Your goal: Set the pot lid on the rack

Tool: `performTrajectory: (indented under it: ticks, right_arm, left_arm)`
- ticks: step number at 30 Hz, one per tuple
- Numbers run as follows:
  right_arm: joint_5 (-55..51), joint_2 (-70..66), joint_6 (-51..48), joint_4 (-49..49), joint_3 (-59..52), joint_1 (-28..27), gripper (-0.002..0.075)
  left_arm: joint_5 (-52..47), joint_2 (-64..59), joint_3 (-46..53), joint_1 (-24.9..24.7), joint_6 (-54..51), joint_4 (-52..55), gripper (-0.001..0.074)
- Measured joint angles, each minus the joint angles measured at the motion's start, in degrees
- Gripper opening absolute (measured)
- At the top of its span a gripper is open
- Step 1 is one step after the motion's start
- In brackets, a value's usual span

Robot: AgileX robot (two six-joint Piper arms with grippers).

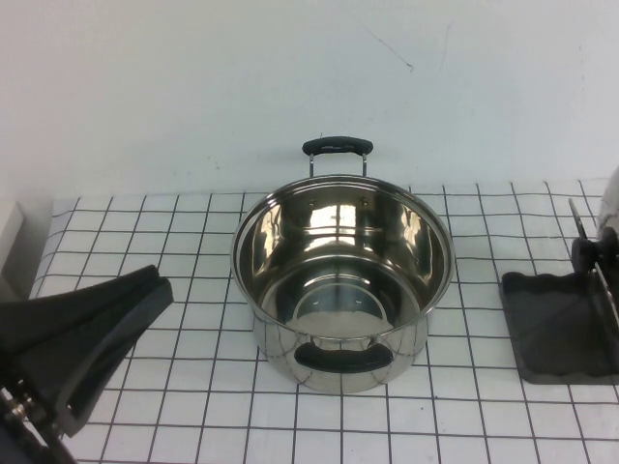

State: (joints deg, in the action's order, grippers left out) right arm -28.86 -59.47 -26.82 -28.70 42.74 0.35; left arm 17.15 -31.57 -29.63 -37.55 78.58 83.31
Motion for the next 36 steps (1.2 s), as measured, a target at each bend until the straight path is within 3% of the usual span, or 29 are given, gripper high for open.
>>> performTrajectory:
  ticks: [7,16,20,23,25,27,34,36]
  right_arm:
    - [-3.21,3.22,7.12,8.11,0.0,0.0,0.0335]
    - [-7.92,11.62,8.25,9.83,0.0,0.0,0.0325]
    - [-10.79,19.47,8.13,11.83,0.0,0.0,0.0237]
    - [-11.86,25.76,7.42,12.55,0.0,0.0,0.0129]
    - [-12.09,31.33,7.33,12.55,0.0,0.0,0.005]
    - [-12.09,35.42,7.2,12.55,0.0,0.0,0.0022]
    - [-15.41,46.03,3.23,7.9,0.23,0.0,0.0]
    - [-17.15,47.43,-0.49,4.5,0.23,0.0,-0.0001]
  left_arm:
    - [-2.79,0.0,0.0,0.0,0.78,0.12,-0.0002]
    - [-10.54,2.38,0.25,0.0,1.63,1.73,-0.0002]
    - [-18.61,8.22,0.49,0.0,2.25,1.43,-0.0002]
    - [-24.39,13.47,1.64,0.0,0.96,-1.3,-0.0002]
    - [-27.25,16.89,3.0,0.0,-2.23,-5.31,-0.0002]
    - [-30.62,19.91,4.74,0.0,-8.29,-13.22,-0.0002]
    - [-49.84,23.07,6.72,0.0,-46.91,-51.88,-0.0002]
    - [-52.84,23.07,6.72,0.0,-53.59,-58.71,-0.0002]
